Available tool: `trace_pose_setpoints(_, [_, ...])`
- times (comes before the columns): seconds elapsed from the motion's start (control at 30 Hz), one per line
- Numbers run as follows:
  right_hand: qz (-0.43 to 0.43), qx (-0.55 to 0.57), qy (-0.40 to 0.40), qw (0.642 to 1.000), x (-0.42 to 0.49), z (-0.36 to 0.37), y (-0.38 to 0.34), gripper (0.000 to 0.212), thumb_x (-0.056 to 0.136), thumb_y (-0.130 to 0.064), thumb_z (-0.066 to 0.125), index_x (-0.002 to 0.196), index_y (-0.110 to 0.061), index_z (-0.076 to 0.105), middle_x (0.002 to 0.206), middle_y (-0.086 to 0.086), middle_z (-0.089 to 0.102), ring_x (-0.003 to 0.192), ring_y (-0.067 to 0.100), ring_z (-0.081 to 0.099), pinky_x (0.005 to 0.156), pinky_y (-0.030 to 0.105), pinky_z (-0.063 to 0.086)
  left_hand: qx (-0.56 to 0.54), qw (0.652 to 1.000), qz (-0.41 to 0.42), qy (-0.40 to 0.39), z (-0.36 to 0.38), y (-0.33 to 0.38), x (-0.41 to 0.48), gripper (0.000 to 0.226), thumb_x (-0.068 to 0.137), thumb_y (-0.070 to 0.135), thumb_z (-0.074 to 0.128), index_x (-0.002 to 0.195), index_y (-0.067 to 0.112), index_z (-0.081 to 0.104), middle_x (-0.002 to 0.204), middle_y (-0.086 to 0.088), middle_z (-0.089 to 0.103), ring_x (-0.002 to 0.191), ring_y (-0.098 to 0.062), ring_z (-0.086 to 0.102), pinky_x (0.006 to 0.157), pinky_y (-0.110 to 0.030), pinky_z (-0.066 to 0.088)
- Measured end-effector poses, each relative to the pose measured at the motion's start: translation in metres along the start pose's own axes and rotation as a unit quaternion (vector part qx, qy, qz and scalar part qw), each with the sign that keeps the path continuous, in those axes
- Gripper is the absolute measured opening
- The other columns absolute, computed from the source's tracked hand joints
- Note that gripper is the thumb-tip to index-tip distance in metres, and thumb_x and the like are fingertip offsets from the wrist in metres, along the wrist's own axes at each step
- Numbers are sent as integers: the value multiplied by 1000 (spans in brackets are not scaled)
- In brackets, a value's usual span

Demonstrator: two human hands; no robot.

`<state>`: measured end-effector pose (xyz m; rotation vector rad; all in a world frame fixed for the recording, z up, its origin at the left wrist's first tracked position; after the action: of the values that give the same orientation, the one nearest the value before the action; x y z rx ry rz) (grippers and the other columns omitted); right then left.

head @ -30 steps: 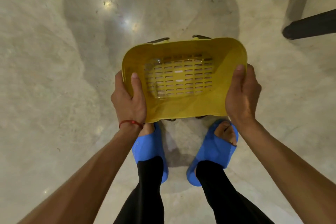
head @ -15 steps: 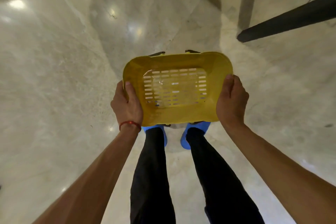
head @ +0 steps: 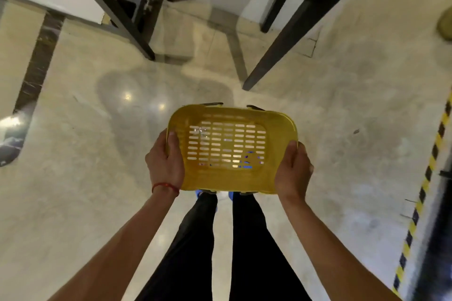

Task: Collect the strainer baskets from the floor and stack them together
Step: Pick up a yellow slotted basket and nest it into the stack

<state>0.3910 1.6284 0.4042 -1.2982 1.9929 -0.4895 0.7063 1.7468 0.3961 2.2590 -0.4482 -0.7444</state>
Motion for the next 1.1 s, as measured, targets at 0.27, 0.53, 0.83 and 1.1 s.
trace_pose_setpoints(0.27, [41,106,125,986,-36,-146,7,36,107,-38,38,104,-15,65,73,-11,63,68,3,61,61,26,44,25,990,98,-97,21,131,-67,34,104,33,39,111,13,66,89,-3,66,84,-19,58,75,-28,40])
trace_pose_setpoints(0.53, [91,162,173,967,-23,-263,40,35,108,-35,38,108,-14,66,81,-8,68,74,5,64,67,27,47,56,971,162,-164,89,241,-147,35,105,32,37,110,13,66,90,4,58,89,-21,52,82,-31,35])
trace_pose_setpoints(0.83, [79,184,240,950,44,-376,66,37,107,-38,37,93,-17,65,72,1,65,70,25,61,69,47,52,41,956,209,-202,187,346,-210,35,105,36,36,102,15,64,92,-1,60,88,-20,53,76,-27,34])
trace_pose_setpoints(1.1, [105,212,275,932,159,-437,66,36,106,-41,38,94,-21,66,79,-4,67,78,19,63,74,40,53,49,945,238,-217,318,442,-192,53,101,52,31,119,16,65,110,-9,66,105,-31,59,92,-43,46])
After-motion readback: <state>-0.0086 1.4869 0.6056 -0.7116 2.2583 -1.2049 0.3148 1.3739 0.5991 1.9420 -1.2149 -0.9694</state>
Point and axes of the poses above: each hand's wrist, its own x-axis towards the middle knuckle, its own z-axis out of the palm, y = z × x, the point moved 9 cm from there along x, towards the middle knuckle
